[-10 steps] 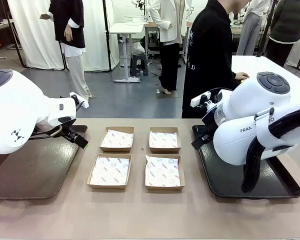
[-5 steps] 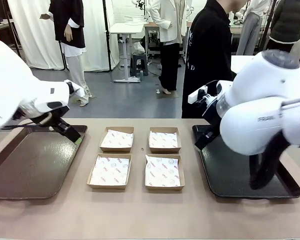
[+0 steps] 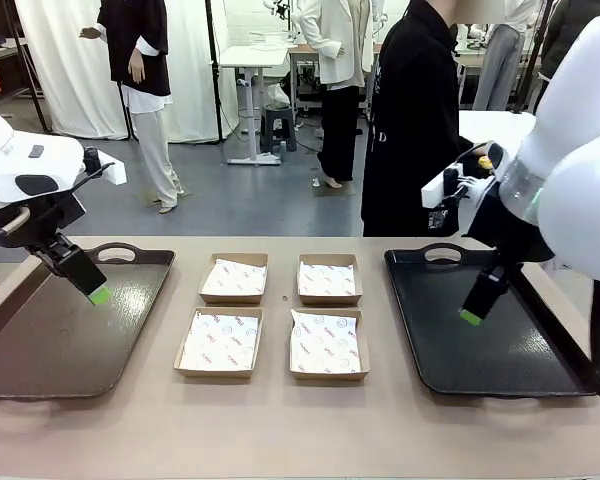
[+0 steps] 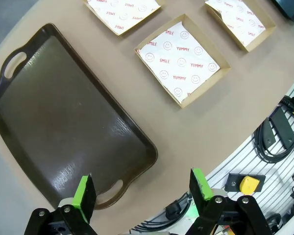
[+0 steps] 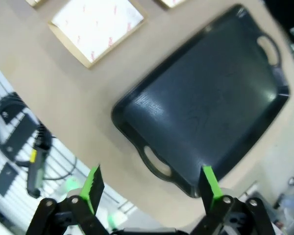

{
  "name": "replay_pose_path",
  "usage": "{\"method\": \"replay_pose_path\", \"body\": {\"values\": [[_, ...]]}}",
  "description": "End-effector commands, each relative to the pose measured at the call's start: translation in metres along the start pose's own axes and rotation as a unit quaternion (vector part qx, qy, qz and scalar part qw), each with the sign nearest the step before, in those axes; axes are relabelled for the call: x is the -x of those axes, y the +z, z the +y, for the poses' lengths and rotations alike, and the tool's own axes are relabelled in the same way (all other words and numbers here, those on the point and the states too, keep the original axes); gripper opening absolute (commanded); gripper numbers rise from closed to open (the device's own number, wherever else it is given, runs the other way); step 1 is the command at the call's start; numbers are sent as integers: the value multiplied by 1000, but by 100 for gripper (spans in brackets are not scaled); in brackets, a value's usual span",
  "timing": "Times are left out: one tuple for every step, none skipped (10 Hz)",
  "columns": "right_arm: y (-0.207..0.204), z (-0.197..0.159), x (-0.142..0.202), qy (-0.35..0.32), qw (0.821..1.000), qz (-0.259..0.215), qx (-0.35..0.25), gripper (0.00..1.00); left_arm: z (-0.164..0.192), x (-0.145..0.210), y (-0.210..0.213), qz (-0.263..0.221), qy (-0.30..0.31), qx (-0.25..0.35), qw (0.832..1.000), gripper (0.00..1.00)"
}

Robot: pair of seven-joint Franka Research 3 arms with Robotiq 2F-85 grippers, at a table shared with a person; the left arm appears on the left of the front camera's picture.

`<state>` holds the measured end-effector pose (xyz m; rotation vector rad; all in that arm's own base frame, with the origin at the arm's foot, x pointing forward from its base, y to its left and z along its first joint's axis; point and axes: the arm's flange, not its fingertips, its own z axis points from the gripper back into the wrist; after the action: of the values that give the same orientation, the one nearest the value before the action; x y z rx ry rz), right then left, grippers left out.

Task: Individually package the donuts and arrange them on the tray.
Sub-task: Pick up one Paper togo box.

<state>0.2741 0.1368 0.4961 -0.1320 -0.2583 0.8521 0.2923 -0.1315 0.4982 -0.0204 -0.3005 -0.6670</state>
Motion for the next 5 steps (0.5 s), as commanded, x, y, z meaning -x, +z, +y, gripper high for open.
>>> {"method": "replay_pose_path", "body": {"values": [[-12,-1,-7,-12,1000,-6,-25,100,2,-10,-7,-19,-2,-5,1000,100],[-12,-1,-7,-12,1000,-6,-25,100,2,-10,-7,-19,-2,-5,1000,100],[-12,-1,-7,-12,1000,-6,-25,100,2,-10,-7,-19,-2,-5,1000,100],[-1,-1,0,-3,1000,0,-3,100,2,-10,-7,-19,-2,-5,1000,100],[-8,-22,7,-37,983,-70,-164,100,2,-6,-3,-13,0,-4,1000,100]]}}
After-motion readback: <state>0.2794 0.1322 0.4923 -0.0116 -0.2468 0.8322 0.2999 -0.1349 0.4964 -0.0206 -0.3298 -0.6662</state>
